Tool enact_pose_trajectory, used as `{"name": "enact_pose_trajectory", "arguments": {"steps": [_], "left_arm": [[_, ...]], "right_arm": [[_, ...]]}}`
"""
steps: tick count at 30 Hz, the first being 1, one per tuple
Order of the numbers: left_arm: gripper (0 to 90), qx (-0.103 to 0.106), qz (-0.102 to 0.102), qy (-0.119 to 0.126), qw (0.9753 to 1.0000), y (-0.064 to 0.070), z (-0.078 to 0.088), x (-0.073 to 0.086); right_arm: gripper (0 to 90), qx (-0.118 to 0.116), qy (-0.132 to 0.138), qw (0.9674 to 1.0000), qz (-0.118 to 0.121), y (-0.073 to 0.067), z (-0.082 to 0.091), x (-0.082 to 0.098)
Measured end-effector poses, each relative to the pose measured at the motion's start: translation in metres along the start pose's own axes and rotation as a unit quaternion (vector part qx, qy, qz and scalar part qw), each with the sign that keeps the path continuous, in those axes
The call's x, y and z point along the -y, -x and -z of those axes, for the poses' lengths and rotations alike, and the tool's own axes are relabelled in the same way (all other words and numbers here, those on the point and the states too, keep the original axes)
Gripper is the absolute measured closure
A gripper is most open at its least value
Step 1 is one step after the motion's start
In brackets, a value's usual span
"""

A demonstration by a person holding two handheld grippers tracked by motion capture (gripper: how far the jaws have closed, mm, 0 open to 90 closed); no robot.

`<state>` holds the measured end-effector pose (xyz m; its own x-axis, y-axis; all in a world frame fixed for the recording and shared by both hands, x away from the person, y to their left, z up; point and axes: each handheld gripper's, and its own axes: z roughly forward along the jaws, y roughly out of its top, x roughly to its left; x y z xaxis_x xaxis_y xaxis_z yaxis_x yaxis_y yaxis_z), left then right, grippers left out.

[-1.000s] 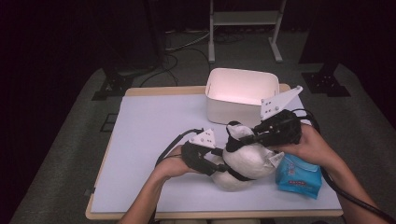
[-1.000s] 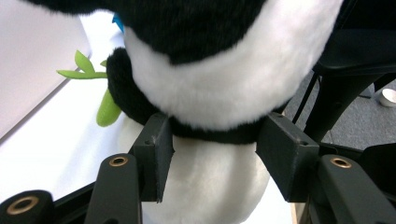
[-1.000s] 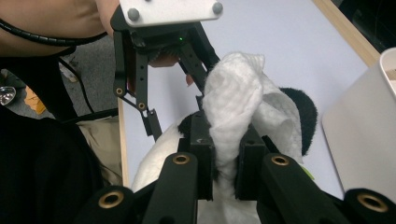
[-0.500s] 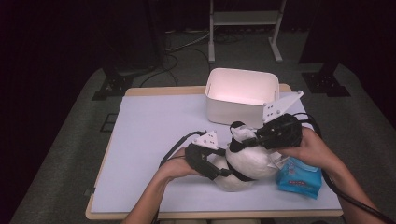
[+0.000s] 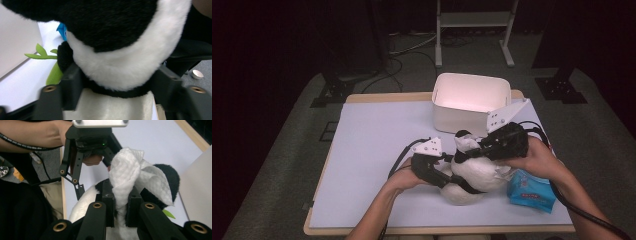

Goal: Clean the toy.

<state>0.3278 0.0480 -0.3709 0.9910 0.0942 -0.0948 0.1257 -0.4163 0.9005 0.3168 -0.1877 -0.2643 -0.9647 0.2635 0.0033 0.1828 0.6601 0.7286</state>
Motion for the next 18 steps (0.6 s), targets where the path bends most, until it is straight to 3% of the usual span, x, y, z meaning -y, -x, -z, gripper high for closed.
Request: {"name": "enact_pose_trajectory", "arguments": {"steps": [4, 10, 18], "left_arm": [[47.5, -0.009, -0.009, -0.015, 0.9998, 0.003, 0.009, -0.007], [48.4, -0.018, -0.002, -0.029, 0.9994, 0.003, 0.02, -0.01], [48.8, -0.042, -0.011, -0.047, 0.9979, 0.005, 0.042, -0.016]], "right_arm": [[80.8, 0.002, 0.01, 0.9999, 0.003, 0.001, -0.001, -0.006], [80.9, -0.001, 0.034, 0.9994, 0.0, 0.002, -0.007, -0.012], [80.9, -0.002, 0.047, 0.9989, 0.001, 0.003, -0.011, -0.018]]}}
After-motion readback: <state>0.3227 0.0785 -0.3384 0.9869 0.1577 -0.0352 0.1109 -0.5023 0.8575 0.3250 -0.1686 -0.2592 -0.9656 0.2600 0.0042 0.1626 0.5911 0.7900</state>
